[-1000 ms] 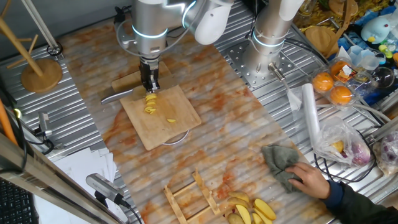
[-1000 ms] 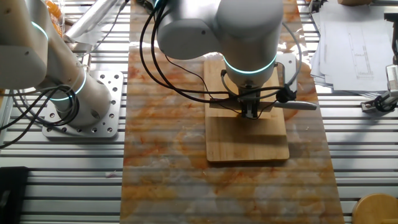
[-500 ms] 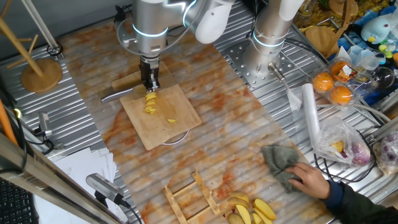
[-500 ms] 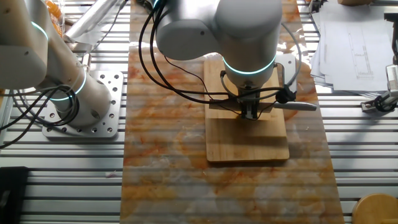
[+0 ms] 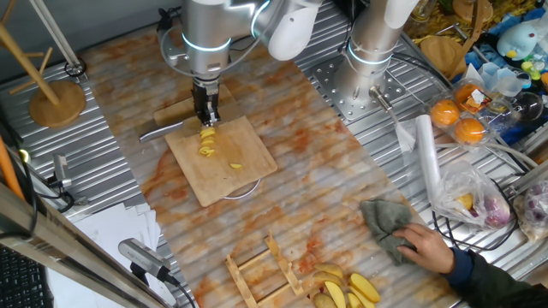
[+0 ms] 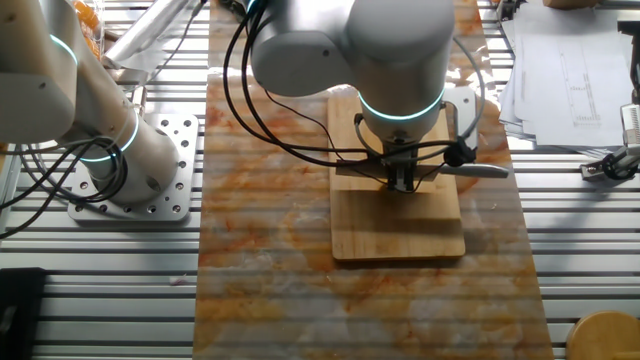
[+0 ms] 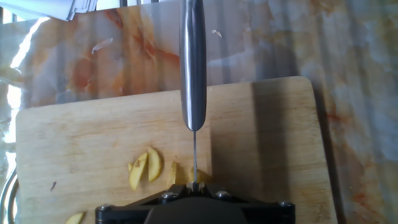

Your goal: Chop the potatoes

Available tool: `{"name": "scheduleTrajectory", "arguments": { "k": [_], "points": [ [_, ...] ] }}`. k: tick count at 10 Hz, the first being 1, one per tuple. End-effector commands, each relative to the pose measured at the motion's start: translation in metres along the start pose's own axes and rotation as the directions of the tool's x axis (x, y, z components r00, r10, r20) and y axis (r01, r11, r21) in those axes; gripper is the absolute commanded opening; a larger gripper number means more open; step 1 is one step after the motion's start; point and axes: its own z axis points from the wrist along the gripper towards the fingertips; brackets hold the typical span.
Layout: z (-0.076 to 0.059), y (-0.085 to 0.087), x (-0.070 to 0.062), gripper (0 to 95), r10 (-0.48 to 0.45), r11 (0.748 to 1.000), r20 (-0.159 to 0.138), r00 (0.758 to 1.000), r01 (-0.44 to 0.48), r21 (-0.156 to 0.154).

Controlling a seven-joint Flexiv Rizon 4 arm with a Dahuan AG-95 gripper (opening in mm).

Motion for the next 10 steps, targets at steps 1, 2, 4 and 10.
{"name": "scheduleTrajectory", "arguments": {
  "k": [1, 2, 4, 10],
  "points": [
    [-0.001, 0.0, 0.001, 0.0, 0.0, 1.0, -0.001, 1.0, 0.0, 0.001],
    [-0.001, -0.001, 0.001, 0.0, -0.001, 1.0, -0.001, 1.0, 0.001, 0.002],
    [0.006, -0.001, 0.002, 0.0, -0.003, 1.0, 0.004, 1.0, 0.003, 0.012],
    [0.018, 0.0, 0.005, 0.0, 0.001, 1.0, 0.022, 1.0, -0.001, 0.016]
  ]
}}
